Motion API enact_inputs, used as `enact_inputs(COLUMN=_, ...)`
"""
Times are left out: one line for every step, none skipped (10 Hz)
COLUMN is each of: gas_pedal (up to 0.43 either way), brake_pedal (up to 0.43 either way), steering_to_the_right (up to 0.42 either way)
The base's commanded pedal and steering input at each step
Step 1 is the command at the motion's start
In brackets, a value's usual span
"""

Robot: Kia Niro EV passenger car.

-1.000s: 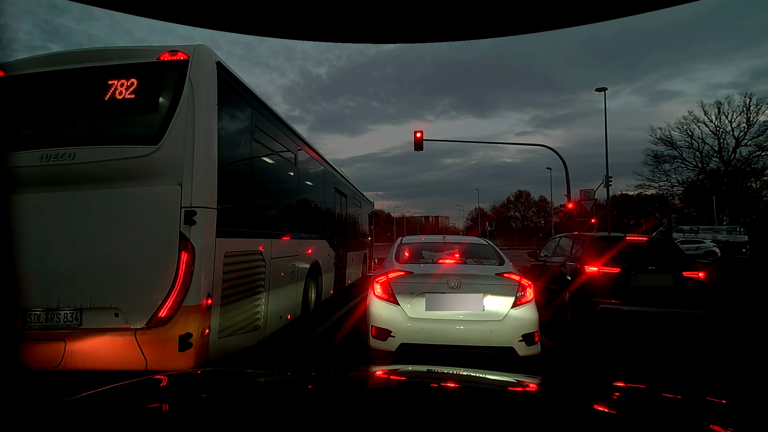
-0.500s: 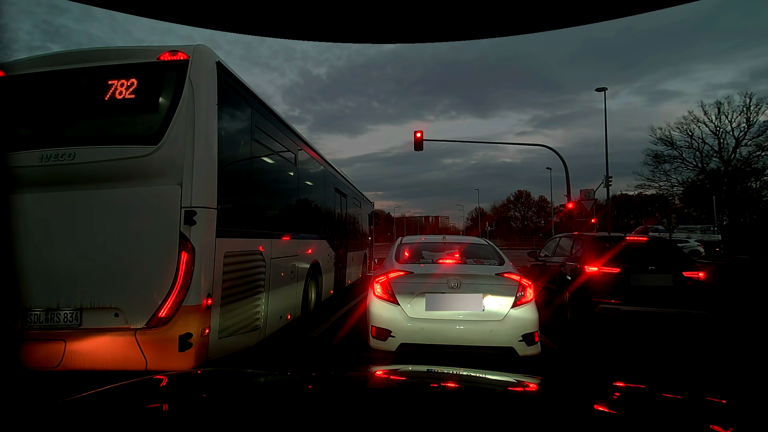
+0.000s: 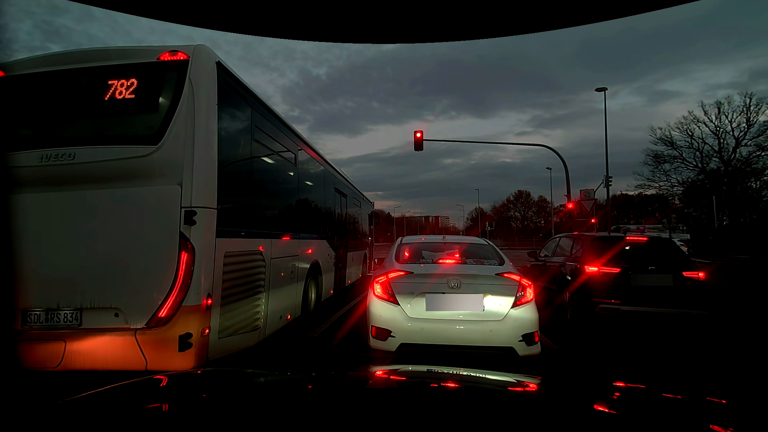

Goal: Follow the waypoints while adhering to traffic rules and regulations

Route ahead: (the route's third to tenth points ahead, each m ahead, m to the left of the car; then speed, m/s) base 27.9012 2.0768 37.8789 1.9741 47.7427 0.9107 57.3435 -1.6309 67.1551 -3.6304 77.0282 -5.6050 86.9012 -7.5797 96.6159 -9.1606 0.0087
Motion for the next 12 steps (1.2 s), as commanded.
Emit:
enact_inputs(gas_pedal=0.0, brake_pedal=0.366, steering_to_the_right=0.014)
enact_inputs(gas_pedal=0.0, brake_pedal=0.366, steering_to_the_right=0.014)
enact_inputs(gas_pedal=0.0, brake_pedal=0.366, steering_to_the_right=0.014)
enact_inputs(gas_pedal=0.0, brake_pedal=0.366, steering_to_the_right=0.014)
enact_inputs(gas_pedal=0.0, brake_pedal=0.366, steering_to_the_right=0.014)
enact_inputs(gas_pedal=0.0, brake_pedal=0.366, steering_to_the_right=0.014)
enact_inputs(gas_pedal=0.0, brake_pedal=0.366, steering_to_the_right=0.014)
enact_inputs(gas_pedal=0.0, brake_pedal=0.366, steering_to_the_right=0.014)
enact_inputs(gas_pedal=0.0, brake_pedal=0.366, steering_to_the_right=0.014)
enact_inputs(gas_pedal=0.0, brake_pedal=0.366, steering_to_the_right=0.014)
enact_inputs(gas_pedal=0.0, brake_pedal=0.366, steering_to_the_right=0.014)
enact_inputs(gas_pedal=0.0, brake_pedal=0.366, steering_to_the_right=0.014)
